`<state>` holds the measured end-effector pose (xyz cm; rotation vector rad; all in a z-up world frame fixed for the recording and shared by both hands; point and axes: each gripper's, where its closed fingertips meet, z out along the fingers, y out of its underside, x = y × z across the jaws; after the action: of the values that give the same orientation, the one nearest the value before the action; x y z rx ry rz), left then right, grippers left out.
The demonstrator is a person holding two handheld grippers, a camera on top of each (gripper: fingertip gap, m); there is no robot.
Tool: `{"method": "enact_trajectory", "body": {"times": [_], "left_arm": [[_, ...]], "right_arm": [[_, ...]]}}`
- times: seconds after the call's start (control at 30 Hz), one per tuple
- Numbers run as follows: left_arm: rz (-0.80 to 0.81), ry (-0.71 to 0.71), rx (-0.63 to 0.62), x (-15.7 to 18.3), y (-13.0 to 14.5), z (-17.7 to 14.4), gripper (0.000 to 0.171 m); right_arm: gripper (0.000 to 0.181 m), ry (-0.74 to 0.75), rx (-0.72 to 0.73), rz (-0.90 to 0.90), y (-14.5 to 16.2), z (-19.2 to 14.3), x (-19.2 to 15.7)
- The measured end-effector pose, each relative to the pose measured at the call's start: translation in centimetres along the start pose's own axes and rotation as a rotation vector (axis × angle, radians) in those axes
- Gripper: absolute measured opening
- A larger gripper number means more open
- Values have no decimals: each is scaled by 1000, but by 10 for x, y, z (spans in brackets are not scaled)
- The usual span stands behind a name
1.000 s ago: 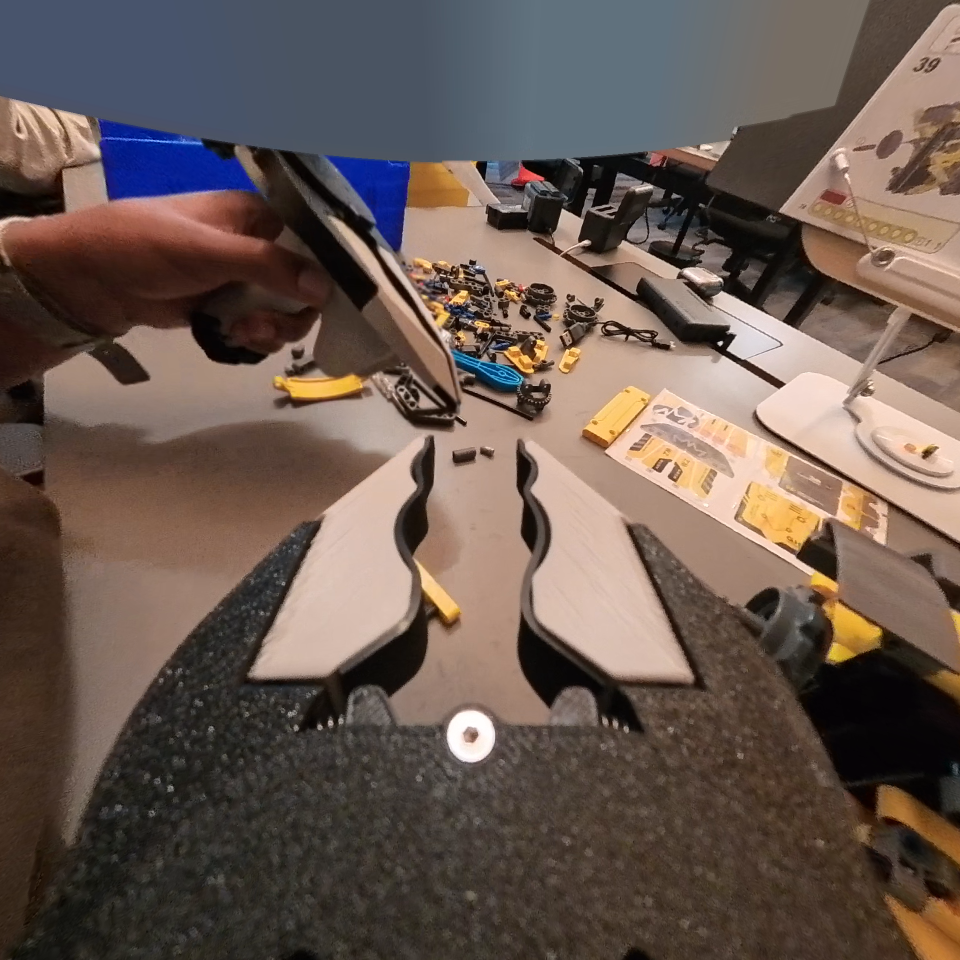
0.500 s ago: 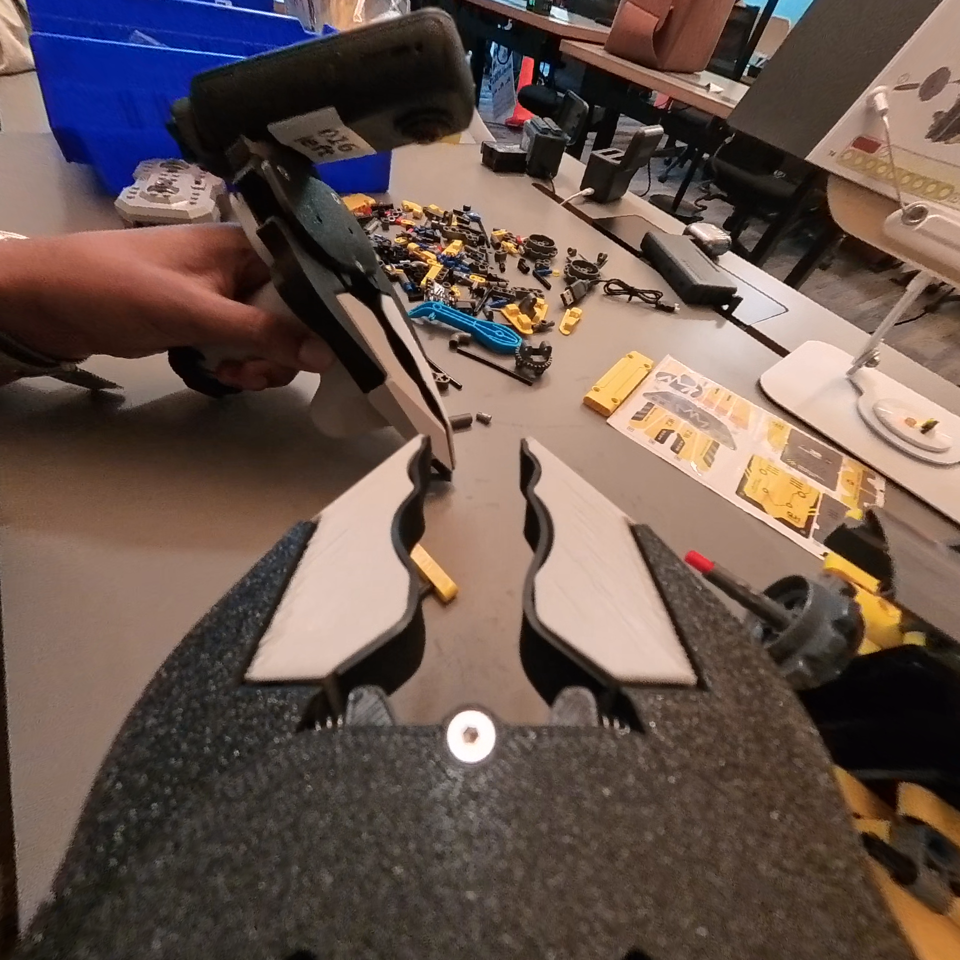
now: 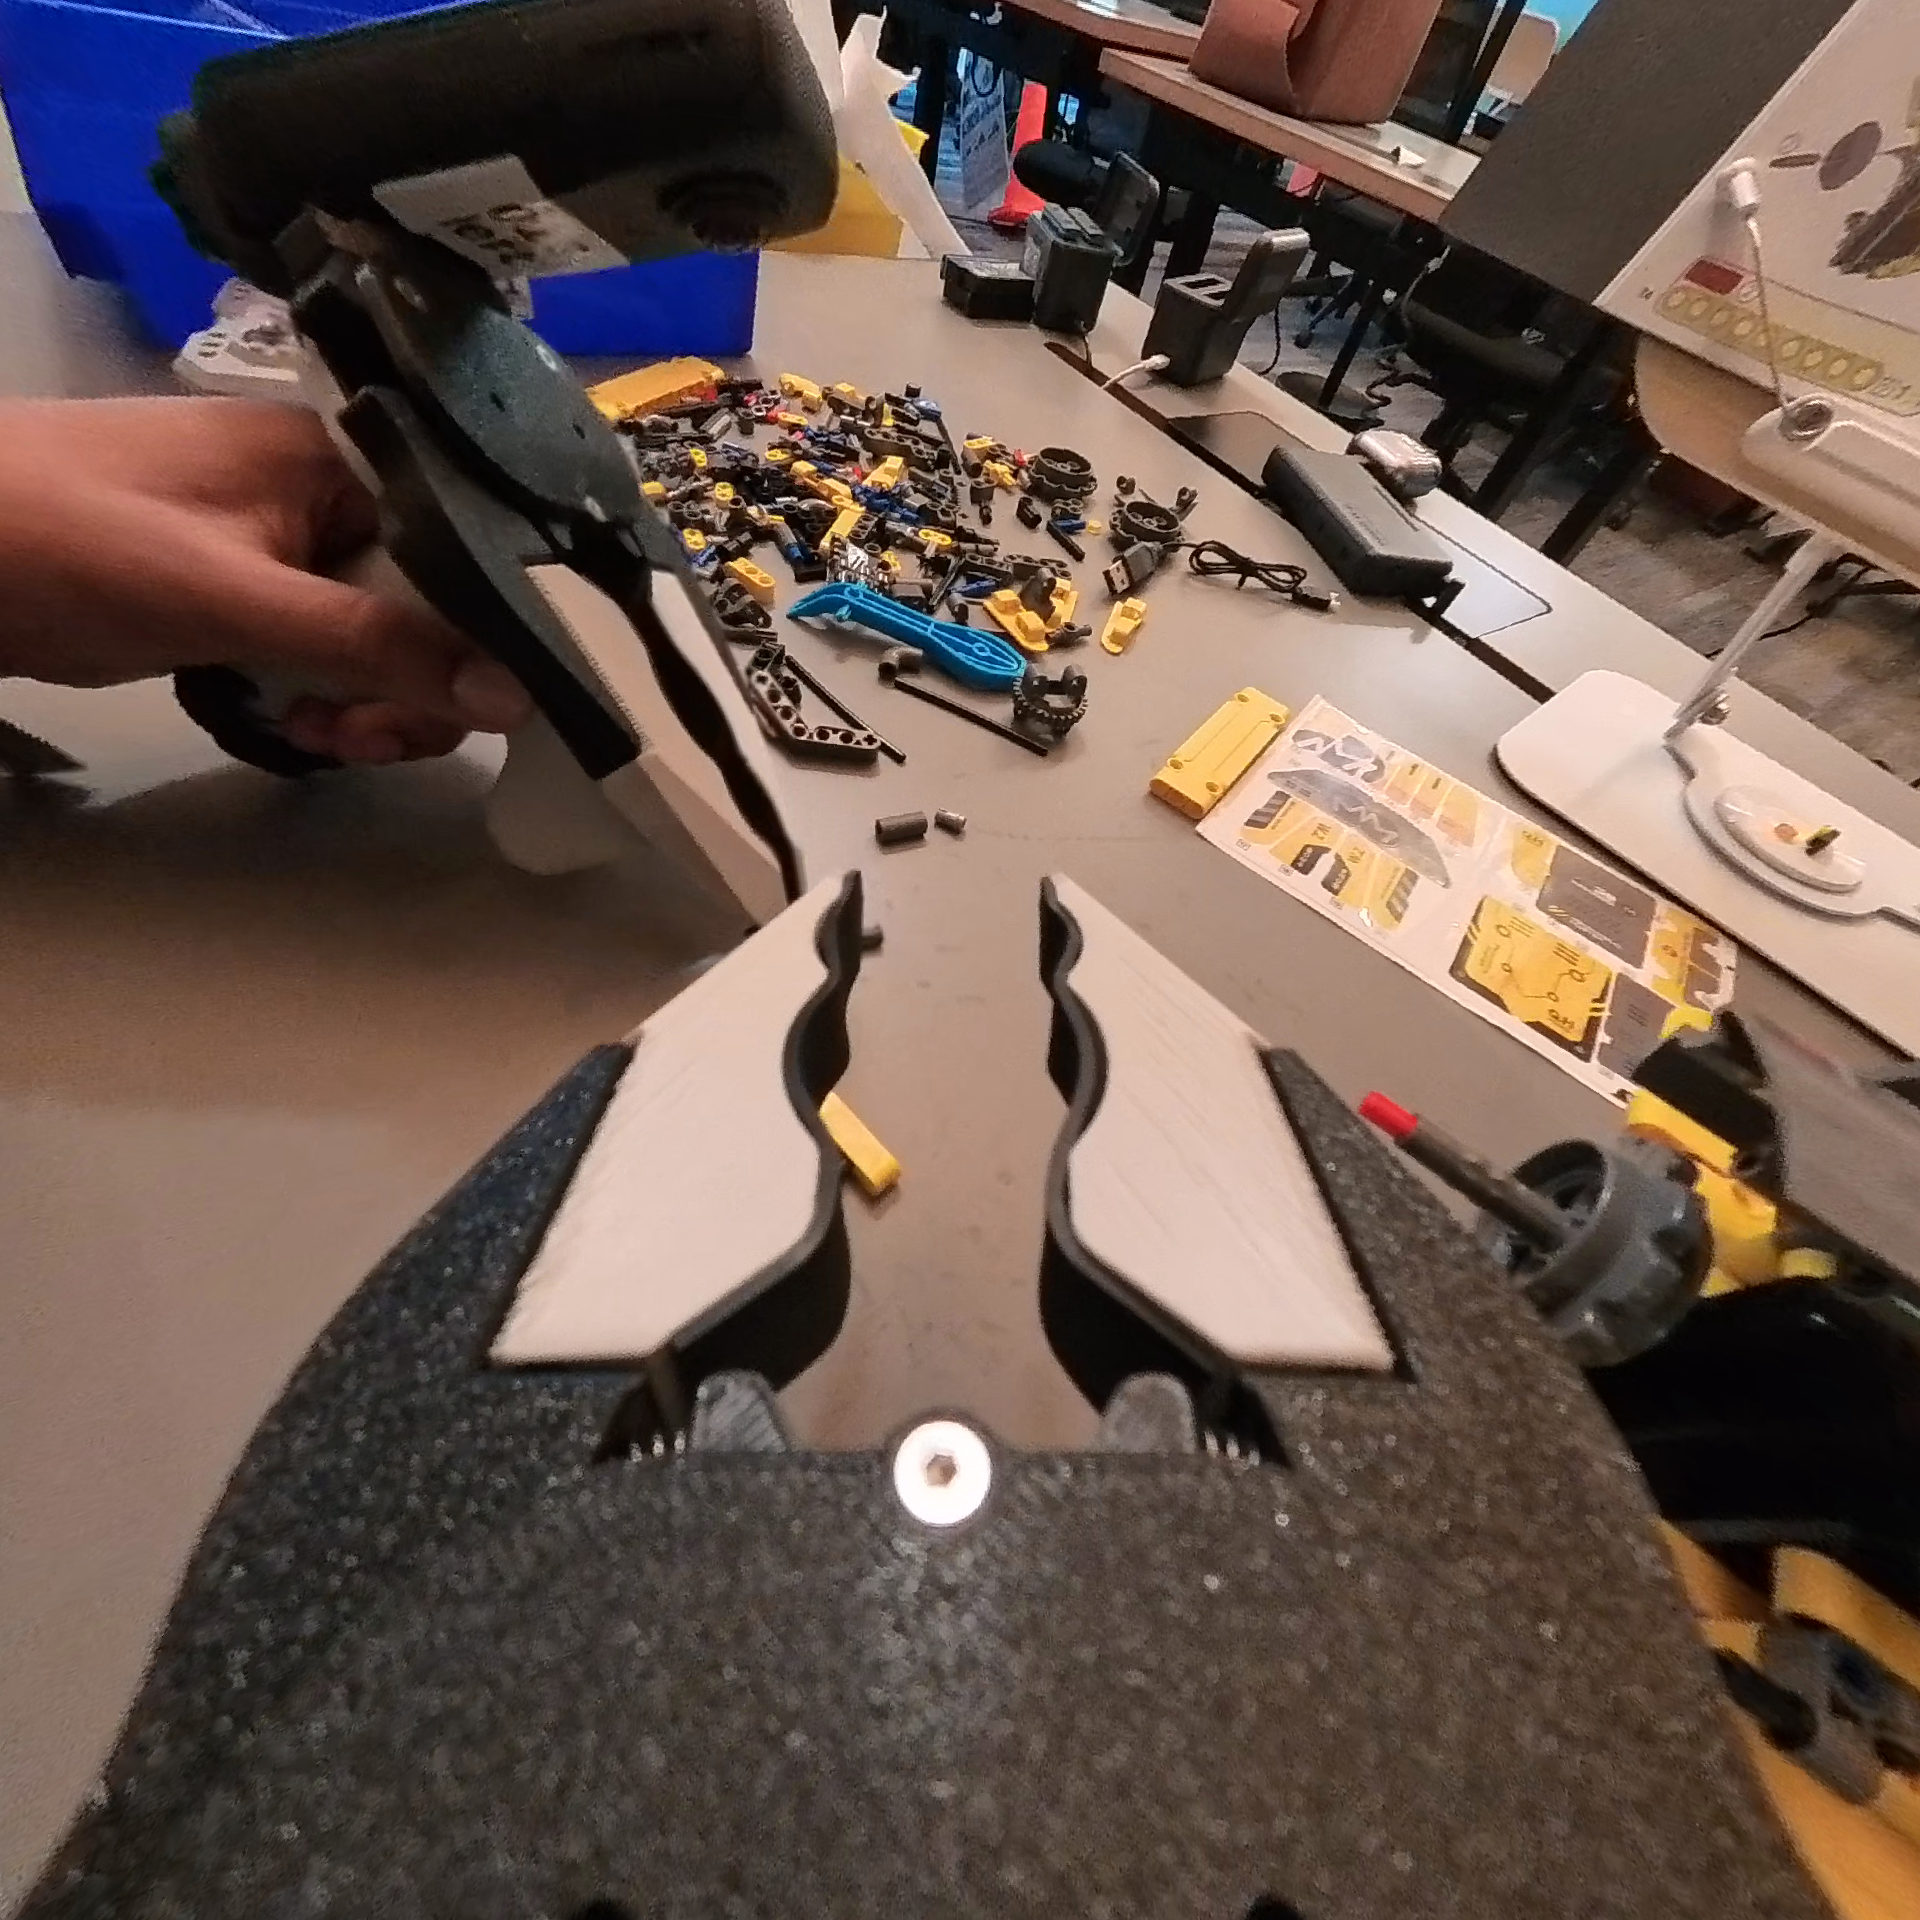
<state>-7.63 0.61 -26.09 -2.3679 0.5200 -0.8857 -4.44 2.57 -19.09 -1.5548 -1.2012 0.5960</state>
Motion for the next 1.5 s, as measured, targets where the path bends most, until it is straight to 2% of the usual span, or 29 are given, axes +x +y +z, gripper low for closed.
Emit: {"method": "enact_trajectory", "body": {"times": [0.13, 0.2, 0.33, 0.43, 0.53, 0.7, 0.77, 0.8, 0.93, 1.17, 1.27, 1.4, 1.5], "left_arm": [[-12, 119, 11, 24, -2, 2, 10], [5, 126, 40, 23, -8, -3, 10], [63, 93, 92, 13, -25, -14, 16], [124, 55, 69, 8, -31, -11, 21], [192, 21, 5, 6, -29, 3, 22], [241, 29, -84, 13, -25, 32, 22], [282, -1, -103, 12, -25, 39, 23], [310, -41, -107, 8, -27, 40, 18], [359, -157, -128, -5, -27, 33, 17], [361, -230, -140, -14, -16, 15, 19], [398, -190, -84, -4, -22, 13, 20], [343, -143, -58, 1, -28, 20, 24], [351, -204, -90, -10, -25, 26, 28]], "right_arm": [[33, 7, 0, 2, 0, -1, 2], [33, 11, 3, 6, 0, -1, 2], [37, 23, -11, 37, 5, -2, 4], [39, 14, -60, 70, 20, -3, -2], [37, 35, -130, 44, 35, -8, -8], [26, 116, -190, -102, 48, -17, -11], [25, 125, -196, -124, 49, -16, -11], [25, 127, -198, -126, 49, -15, -11], [26, 119, -177, -102, 46, -17, -10], [29, 92, -116, -42, 39, -22, -8], [29, 92, -116, -43, 38, -22, -9], [29, 103, -133, -59, 41, -21, -9], [30, 111, -146, -67, 42, -20, -8]]}}
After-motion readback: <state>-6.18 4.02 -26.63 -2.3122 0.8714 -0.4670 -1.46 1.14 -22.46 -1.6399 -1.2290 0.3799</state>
